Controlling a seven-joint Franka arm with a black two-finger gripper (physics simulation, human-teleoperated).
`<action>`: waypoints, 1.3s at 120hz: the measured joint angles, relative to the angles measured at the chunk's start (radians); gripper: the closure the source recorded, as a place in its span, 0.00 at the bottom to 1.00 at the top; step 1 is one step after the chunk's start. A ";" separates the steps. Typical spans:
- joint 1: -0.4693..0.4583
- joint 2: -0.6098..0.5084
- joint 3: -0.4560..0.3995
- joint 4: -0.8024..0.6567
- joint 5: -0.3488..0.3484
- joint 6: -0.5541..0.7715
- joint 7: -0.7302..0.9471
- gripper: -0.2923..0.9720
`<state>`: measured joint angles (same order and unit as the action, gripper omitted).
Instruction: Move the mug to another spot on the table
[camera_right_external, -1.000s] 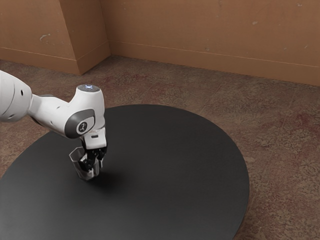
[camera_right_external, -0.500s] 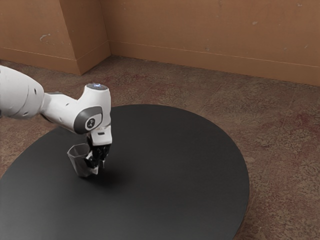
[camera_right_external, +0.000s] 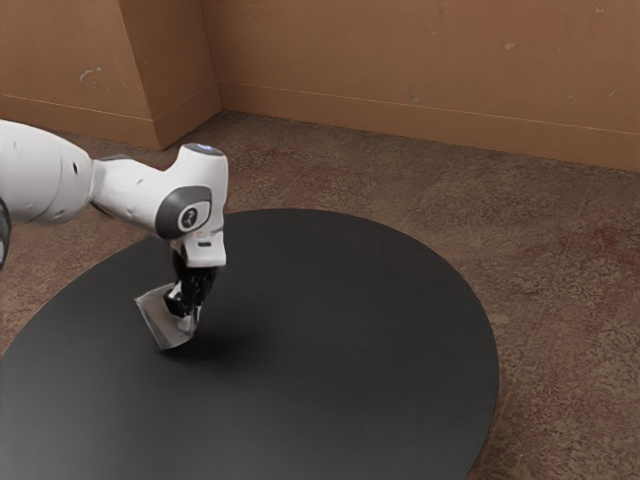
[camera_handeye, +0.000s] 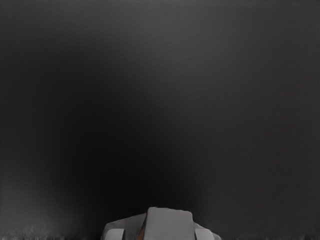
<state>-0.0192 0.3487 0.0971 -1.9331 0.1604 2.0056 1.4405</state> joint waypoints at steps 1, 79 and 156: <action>0.000 0.000 0.000 0.002 0.001 -0.003 0.000 0.70; -0.081 0.015 0.085 0.177 0.082 -0.215 -0.004 0.81; -0.201 0.032 0.064 0.170 0.062 -0.139 -0.032 0.82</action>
<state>-0.2202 0.3809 0.1613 -1.7632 0.2224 1.8667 1.4086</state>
